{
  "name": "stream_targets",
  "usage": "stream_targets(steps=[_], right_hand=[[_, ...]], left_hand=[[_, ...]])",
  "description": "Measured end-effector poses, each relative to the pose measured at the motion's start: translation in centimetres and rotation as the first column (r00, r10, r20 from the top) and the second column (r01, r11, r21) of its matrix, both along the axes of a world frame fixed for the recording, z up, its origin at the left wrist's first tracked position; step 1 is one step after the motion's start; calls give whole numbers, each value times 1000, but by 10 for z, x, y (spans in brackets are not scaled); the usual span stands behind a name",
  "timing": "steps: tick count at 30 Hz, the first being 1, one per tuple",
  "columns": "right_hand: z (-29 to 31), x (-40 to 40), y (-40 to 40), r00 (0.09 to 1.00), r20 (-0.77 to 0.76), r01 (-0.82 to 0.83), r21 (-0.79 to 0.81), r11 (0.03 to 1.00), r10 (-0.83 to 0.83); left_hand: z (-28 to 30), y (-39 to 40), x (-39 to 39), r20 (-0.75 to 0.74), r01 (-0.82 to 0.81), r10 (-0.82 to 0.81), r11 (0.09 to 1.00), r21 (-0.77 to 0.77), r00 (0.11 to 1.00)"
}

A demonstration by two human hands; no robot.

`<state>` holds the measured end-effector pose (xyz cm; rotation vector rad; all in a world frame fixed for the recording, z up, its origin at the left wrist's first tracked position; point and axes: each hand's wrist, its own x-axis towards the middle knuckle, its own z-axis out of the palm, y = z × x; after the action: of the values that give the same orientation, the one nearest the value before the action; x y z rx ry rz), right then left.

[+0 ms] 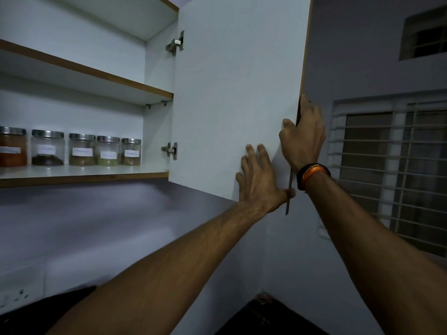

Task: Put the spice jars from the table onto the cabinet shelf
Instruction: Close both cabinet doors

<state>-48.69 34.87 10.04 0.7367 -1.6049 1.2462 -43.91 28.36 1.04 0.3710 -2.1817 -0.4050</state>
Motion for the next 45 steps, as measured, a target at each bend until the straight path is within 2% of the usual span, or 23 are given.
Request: stream_targets(steps=[7,15,22,26,32,36,45], right_hand=[[6,22,-7,995,4,-99,-169,981,101],[1,78,-17,937,-96,-350,-240,905,337],[-3,110,-39,861,-174,-505,-183,843,478],[-4,134,-55,840,-226,-532,-166,830,493],[-8,168,-85,823,-281,-547,-155,823,494],[-12,194,-109,785,-288,-597,-117,793,549],[-17,255,-173,693,-241,-696,20,718,679]], left_hand=[[1,-8,37,27,60,-59,998,-23,998],[-2,-29,103,49,152,-152,988,-1,987],[-4,-44,153,-10,194,-193,978,76,981],[-5,-49,183,-75,217,-209,970,111,975],[-7,-64,226,-149,188,-175,979,79,973],[-11,-76,257,-212,136,-115,987,88,970],[-10,-116,320,-266,5,57,974,227,962]])
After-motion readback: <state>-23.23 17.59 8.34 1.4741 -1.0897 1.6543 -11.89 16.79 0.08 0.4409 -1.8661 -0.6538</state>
